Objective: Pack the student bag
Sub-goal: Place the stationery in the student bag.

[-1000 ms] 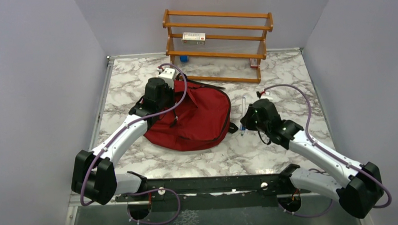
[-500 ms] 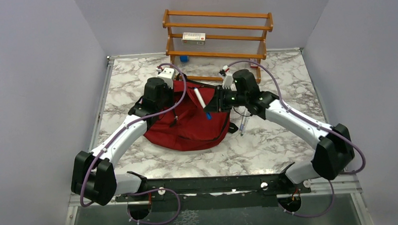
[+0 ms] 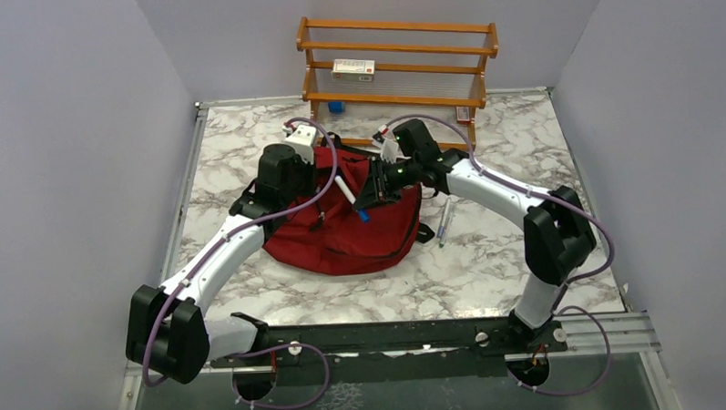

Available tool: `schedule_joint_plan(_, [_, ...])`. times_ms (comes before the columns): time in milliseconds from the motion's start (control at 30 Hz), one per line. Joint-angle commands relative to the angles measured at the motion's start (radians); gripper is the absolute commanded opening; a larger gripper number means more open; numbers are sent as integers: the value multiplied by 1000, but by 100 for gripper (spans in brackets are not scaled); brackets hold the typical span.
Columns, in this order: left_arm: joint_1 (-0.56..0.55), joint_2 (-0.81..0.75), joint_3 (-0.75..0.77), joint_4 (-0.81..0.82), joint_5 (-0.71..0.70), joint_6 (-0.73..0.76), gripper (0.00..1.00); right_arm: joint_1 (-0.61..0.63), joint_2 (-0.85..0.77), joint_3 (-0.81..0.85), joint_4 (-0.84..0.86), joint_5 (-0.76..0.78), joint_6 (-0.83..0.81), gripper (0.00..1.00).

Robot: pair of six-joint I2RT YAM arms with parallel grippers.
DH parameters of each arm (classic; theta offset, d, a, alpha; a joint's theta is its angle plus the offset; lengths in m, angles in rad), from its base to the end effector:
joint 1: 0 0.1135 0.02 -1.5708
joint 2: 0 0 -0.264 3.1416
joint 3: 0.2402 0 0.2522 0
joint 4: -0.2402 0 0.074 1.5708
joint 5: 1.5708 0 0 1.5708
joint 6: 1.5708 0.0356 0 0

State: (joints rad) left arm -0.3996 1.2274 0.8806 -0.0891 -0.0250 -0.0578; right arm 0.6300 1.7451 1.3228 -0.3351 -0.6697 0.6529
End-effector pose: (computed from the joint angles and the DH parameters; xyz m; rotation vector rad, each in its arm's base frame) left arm 0.2594 -0.1086 0.2890 0.3271 1.9899 -0.2668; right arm 0.3004 0.2464 0.2578 -0.3511 2.5407 1.3609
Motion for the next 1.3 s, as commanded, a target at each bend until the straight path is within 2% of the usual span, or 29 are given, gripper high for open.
schedule_joint_plan(0, [7,-42,0,85,57,21,0,11,70,77,-36,4,36,0])
schedule_joint_plan(167, [7,-45,-3,85,56,23,0,16,174,182,-78,56,47,0])
schedule_joint_plan(433, [7,-34,-2,85,79,21,0,23,272,315,-27,102,122,0])
schedule_joint_plan(633, [7,-31,-1,86,77,21,0,30,325,349,63,110,206,0])
schedule_joint_plan(900, [7,-24,3,85,87,21,0,98,413,412,134,188,232,1])
schedule_joint_plan(1067, [8,-30,3,85,71,26,0,138,418,425,156,226,192,20])
schedule_joint_plan(1267, [10,-26,9,77,51,26,0,140,316,326,151,329,123,32])
